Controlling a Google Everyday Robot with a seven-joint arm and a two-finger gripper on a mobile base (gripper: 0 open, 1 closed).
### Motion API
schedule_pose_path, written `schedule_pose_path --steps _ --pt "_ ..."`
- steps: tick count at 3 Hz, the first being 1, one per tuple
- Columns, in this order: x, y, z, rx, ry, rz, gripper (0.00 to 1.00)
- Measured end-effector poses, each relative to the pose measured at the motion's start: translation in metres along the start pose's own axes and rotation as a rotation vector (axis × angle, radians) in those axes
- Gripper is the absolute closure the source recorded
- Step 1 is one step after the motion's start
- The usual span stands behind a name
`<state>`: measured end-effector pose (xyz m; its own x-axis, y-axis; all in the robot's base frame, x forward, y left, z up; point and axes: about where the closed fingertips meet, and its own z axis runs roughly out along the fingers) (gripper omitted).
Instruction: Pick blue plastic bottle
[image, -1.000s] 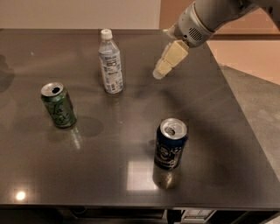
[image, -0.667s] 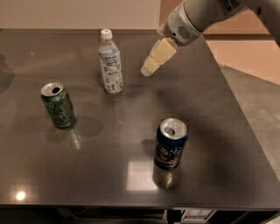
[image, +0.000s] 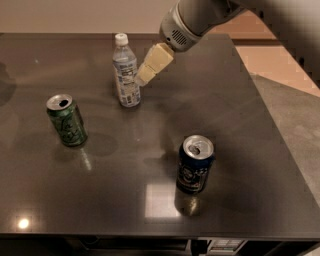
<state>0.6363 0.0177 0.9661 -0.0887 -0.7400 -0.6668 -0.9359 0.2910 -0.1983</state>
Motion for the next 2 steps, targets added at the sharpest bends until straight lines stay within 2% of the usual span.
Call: schedule_pose_path --steps 1,2 --pt "-0.014 -0.001 0.021 -0.011 0.051 -0.004 0.0" --pt "-0.025 -0.001 0.042 -0.052 0.096 -0.006 0.0"
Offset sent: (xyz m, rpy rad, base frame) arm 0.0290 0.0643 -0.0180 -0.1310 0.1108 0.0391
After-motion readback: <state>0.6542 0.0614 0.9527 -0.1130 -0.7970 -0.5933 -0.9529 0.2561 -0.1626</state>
